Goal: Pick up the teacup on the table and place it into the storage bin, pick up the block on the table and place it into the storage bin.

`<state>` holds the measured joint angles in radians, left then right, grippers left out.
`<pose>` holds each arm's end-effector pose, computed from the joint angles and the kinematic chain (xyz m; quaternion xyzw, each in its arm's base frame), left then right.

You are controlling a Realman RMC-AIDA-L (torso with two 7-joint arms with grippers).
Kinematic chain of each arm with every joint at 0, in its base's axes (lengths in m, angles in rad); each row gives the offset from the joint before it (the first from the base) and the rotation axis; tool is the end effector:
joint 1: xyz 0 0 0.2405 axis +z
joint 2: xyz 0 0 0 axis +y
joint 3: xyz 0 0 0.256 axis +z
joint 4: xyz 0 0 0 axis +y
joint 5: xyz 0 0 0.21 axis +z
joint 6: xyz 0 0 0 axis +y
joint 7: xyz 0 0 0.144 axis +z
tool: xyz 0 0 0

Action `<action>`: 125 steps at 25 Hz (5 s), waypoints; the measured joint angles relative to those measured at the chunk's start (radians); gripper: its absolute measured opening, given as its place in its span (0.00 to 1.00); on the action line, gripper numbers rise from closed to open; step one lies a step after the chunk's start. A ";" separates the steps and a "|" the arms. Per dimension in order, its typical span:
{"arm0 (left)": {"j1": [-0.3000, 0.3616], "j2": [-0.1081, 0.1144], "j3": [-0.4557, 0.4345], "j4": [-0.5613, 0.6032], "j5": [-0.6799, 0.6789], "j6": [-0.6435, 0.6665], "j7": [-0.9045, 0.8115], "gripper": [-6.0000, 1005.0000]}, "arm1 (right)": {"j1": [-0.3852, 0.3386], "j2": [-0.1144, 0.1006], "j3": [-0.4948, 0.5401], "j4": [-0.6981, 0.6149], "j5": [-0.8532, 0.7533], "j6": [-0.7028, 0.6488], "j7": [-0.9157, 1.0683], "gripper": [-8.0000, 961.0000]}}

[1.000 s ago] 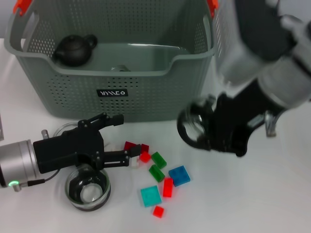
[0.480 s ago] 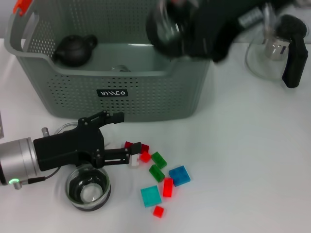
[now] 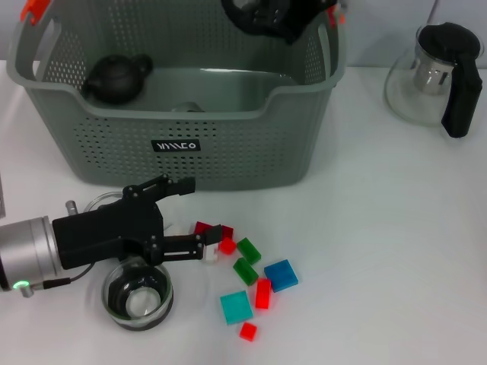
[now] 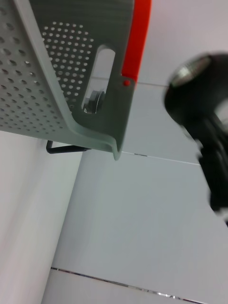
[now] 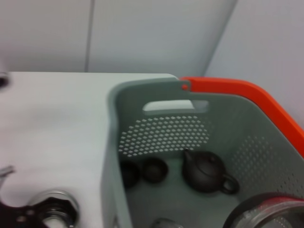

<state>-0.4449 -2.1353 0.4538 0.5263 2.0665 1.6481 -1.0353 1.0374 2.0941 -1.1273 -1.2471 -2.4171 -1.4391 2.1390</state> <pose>-0.2870 0.2824 -0.0226 -0.9215 -0.1720 -0.3050 0.1682 0.0104 0.4226 0.0195 -0.9816 0.0231 -0.0004 0.1896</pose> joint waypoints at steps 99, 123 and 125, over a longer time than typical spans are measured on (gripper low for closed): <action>-0.004 0.013 -0.004 0.020 -0.006 0.011 -0.004 0.93 | -0.232 0.007 -0.230 -0.039 0.192 0.470 -0.038 0.92; 0.000 0.020 -0.006 0.029 0.000 0.012 -0.001 0.93 | -0.611 -0.004 0.096 -0.204 0.621 -0.311 -0.287 0.96; 0.006 0.020 -0.005 0.039 0.003 0.013 -0.003 0.93 | -0.602 -0.003 0.110 -0.186 0.571 -0.369 -0.261 0.96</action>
<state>-0.4390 -2.1149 0.4484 0.5656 2.0692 1.6614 -1.0381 0.4354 2.0909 -1.0171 -1.4329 -1.8461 -1.8085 1.8783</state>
